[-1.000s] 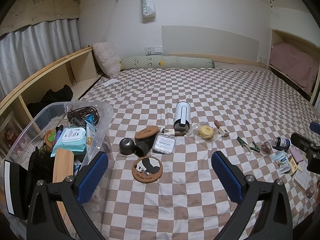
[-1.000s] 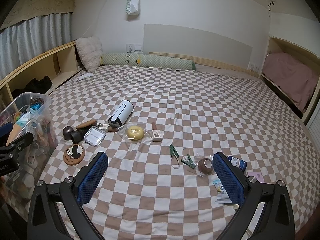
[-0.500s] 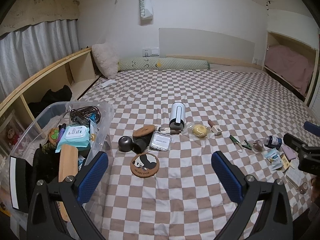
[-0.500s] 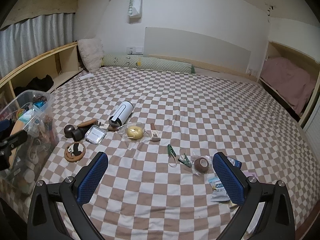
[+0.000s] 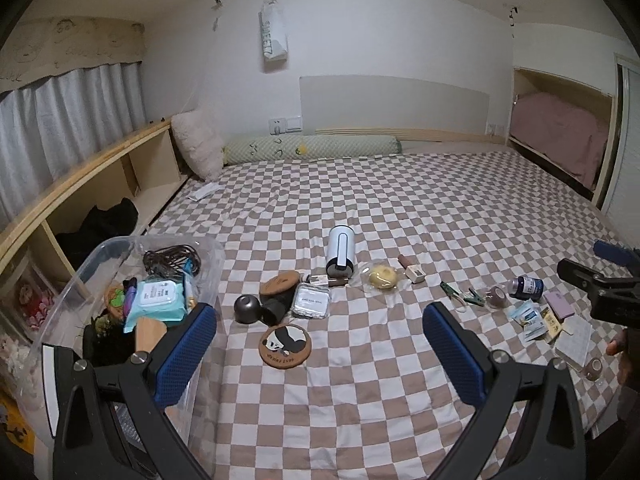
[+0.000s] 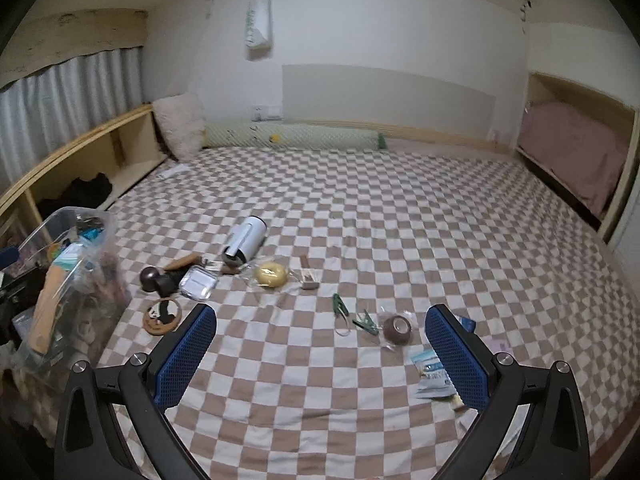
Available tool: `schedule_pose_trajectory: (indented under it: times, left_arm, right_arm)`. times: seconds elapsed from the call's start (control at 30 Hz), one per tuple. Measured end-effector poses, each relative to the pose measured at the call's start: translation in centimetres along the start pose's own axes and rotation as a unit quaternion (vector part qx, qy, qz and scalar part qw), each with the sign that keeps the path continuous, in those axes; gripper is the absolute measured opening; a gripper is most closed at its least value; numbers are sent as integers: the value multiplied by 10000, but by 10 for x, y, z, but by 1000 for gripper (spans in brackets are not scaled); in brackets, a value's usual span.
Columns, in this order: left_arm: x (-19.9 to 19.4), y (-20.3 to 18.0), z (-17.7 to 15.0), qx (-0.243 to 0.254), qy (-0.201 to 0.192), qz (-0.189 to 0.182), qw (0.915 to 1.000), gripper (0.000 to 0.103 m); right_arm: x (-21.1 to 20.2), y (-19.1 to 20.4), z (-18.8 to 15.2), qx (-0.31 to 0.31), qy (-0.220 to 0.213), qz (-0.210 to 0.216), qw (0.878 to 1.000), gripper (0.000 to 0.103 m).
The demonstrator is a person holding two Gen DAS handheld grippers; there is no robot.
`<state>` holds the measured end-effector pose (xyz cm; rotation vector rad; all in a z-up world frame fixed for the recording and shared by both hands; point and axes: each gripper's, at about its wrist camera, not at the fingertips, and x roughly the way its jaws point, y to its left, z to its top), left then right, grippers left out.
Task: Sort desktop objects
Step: 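Lower the right tool onto the green clothespin and close on it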
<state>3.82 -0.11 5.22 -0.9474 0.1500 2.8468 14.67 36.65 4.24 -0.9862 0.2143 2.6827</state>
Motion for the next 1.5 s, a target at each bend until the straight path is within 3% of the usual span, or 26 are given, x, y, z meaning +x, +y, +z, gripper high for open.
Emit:
schedule_pose_trajectory:
  times: [0.13,0.3,0.53,0.67,0.73,0.83,1.13,1.23,1.37,1.5]
  left_arm:
    - [26,-7,-3,51,377,-290,9989,103]
    - [61,-13,-11,301,551,-227,9978,103]
    - [108,-12,-12,264,955,-435,9941,103]
    - [125,-17,-12,297,1076,-508,9924,103]
    - [133,-20,-12,341,1137,-549,9914,103]
    - [144,-23,-15,459,1190,-563,9902,103]
    - [217,-53,-17,931,1288,-564,9857,103]
    - [238,-71,-17,1066,1317,-721,9829,103]
    - [255,-100,-18,1335,1241,-923,9789,103]
    - [273,-125,-19,1456,1242,-1116,9751,103]
  right_arm:
    - [34,-12,-1,77,509,143,9986,103]
    - [91,-21,-14,-171,945,2,9954,103]
    - [170,-32,-32,-383,1325,-191,9903,103]
    - [218,-36,-39,-435,1569,-253,9863,70]
    - [242,-39,-42,-461,1691,-284,9841,61]
    - [271,-46,-47,-361,1872,-255,9813,60]
    - [296,-78,-38,-219,1863,-174,9821,60]
    - [301,-85,-41,-288,1877,-69,9818,60]
    - [309,-91,-47,-490,1879,35,9810,48]
    - [302,-86,-60,-929,1691,187,9810,46]
